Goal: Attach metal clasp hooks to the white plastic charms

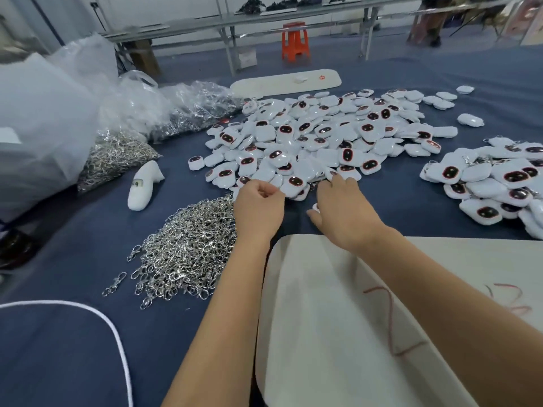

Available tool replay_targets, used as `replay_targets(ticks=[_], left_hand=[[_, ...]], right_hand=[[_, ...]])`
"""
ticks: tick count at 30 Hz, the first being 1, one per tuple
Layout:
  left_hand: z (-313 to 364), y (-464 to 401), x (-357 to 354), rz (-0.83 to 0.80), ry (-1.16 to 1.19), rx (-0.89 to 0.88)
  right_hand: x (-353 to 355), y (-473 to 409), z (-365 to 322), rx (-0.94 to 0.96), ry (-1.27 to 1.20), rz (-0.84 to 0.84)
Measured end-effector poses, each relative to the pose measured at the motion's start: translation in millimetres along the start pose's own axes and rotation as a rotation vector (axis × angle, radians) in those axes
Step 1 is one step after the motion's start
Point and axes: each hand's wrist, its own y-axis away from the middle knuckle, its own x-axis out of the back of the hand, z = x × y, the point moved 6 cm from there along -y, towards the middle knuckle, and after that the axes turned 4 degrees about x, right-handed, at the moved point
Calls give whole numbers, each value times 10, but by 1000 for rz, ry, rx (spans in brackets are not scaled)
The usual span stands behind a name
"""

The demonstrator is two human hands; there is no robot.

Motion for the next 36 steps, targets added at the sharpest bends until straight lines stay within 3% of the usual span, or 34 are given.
replay_targets(ticks=[6,9,12,20,26,30,36], left_hand=[[-19,43,533,-437,-864,-120],[-51,83,677,-413,-1082,-120],[-61,93,700,-400,-1051,-102],[20,47,761,-342,-942,-79],[207,18,717,-301,-832,-133],[267,26,553,-340,-767,-126],[317,206,-126,-448,-445,-179]], right_hand=[[85,20,-442,81,-418,-74],[71,19,-807,240,-461,-93],[14,4,-1041,281,-477,-120],[-88,9,-1023,142,-621,-102],[-3,20,-617,20,-980,64],[15,93,-320,-20,-1087,78],[45,329,336,-156,-1183,247]])
